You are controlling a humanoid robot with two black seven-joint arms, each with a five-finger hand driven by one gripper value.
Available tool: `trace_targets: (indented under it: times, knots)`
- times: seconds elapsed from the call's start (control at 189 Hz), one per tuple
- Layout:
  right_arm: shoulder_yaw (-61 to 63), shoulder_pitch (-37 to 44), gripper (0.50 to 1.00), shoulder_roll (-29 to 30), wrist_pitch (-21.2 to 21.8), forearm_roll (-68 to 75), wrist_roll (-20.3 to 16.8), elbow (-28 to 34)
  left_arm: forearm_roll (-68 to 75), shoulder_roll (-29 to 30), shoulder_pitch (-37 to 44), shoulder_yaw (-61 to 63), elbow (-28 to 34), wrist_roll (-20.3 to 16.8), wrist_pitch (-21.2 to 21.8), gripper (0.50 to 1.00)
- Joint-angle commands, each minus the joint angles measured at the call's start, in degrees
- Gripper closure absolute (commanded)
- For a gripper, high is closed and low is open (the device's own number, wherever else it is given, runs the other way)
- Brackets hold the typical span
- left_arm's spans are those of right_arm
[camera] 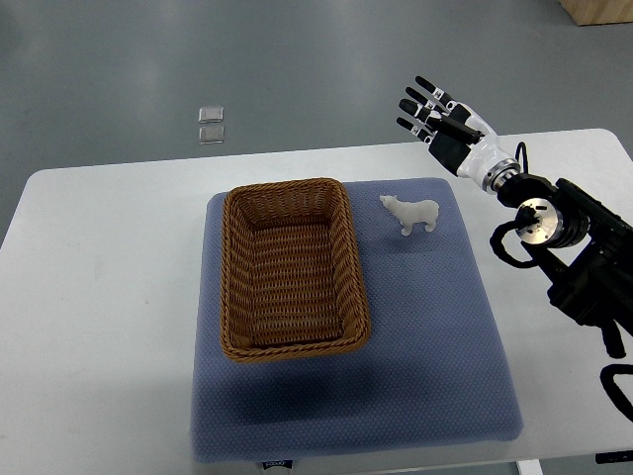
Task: Place white bear in brown basket with right hand
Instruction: 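Move the right hand up and over toward the white bear figurine, then lower the right hand onto the white bear and close fingers around it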
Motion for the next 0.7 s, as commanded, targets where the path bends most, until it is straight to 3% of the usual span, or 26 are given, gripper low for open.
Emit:
trace_targets:
  times: [0.0, 0.333, 0.423, 0.697]
  knots:
    - [-5.35, 4.08, 0.57, -4.28, 0.18, -7.7, -0.56, -0.26, 0.02, 0.0, 0.05, 0.01, 0.26, 0.0, 0.0, 0.5]
    - [-31.98, 23.15, 0.57, -11.31, 10.55, -40.58, -3.2, 1.59, 0.02, 0.0, -0.04, 0.01, -0.09, 0.0, 0.0, 0.5]
    - [-37.95, 27.54, 0.57, -11.49, 14.06, -45.06, -5.48, 3.35, 0.11, 0.0, -0.04, 0.01, -0.09, 0.0, 0.0, 0.5]
    - [-40.6, 26.93, 0.57, -9.21, 13.63, -44.88, -7.86, 4.31, 0.11, 0.0, -0.04, 0.01, -0.09, 0.0, 0.0, 0.5]
